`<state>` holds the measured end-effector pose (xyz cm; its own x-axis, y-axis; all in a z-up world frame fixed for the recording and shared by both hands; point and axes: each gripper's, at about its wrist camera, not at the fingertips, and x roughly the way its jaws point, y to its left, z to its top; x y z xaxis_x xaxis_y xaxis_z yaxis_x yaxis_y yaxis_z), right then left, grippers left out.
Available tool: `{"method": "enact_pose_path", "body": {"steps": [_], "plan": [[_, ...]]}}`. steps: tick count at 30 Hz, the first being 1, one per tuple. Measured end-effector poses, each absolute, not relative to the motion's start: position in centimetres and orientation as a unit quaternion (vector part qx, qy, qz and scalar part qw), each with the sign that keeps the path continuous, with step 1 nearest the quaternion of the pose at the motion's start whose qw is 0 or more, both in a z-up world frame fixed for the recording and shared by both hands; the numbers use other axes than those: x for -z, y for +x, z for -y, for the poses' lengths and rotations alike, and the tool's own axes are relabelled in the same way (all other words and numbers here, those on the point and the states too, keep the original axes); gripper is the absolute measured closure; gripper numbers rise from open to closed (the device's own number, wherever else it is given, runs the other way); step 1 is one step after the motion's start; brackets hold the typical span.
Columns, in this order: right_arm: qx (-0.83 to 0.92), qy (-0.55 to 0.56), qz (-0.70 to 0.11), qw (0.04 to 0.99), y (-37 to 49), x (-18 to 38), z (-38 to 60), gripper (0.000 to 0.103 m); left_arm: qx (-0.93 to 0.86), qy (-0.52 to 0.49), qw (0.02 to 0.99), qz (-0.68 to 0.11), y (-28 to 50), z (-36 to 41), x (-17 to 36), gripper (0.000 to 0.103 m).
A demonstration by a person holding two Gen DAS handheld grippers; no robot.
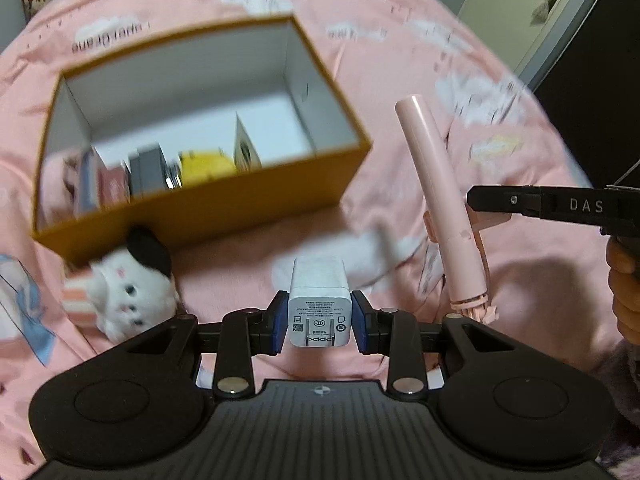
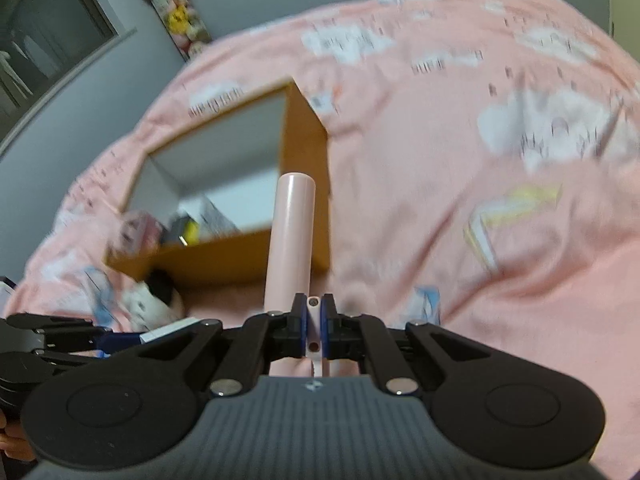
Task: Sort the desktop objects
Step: 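Carry the pink stick and white charger over the orange box and lower them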
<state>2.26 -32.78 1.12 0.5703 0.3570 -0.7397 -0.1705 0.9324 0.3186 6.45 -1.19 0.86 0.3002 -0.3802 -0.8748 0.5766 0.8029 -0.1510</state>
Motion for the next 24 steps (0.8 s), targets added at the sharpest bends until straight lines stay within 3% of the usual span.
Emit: {"method": "enact_pose_path", "body": {"steps": [11, 24], "plan": [[-0.179, 0.040, -0.372, 0.910, 8.4, -8.3, 25.9, 0.097, 0.277, 0.037, 0.851, -0.445, 11.6, -1.7, -7.2, 0.066], [-0.139, -0.109, -0.445, 0.878, 19.1, -2.1, 17.5, 0.097, 0.252, -0.005, 0.849, -0.465, 18.6, -4.3, -3.9, 0.066]]}}
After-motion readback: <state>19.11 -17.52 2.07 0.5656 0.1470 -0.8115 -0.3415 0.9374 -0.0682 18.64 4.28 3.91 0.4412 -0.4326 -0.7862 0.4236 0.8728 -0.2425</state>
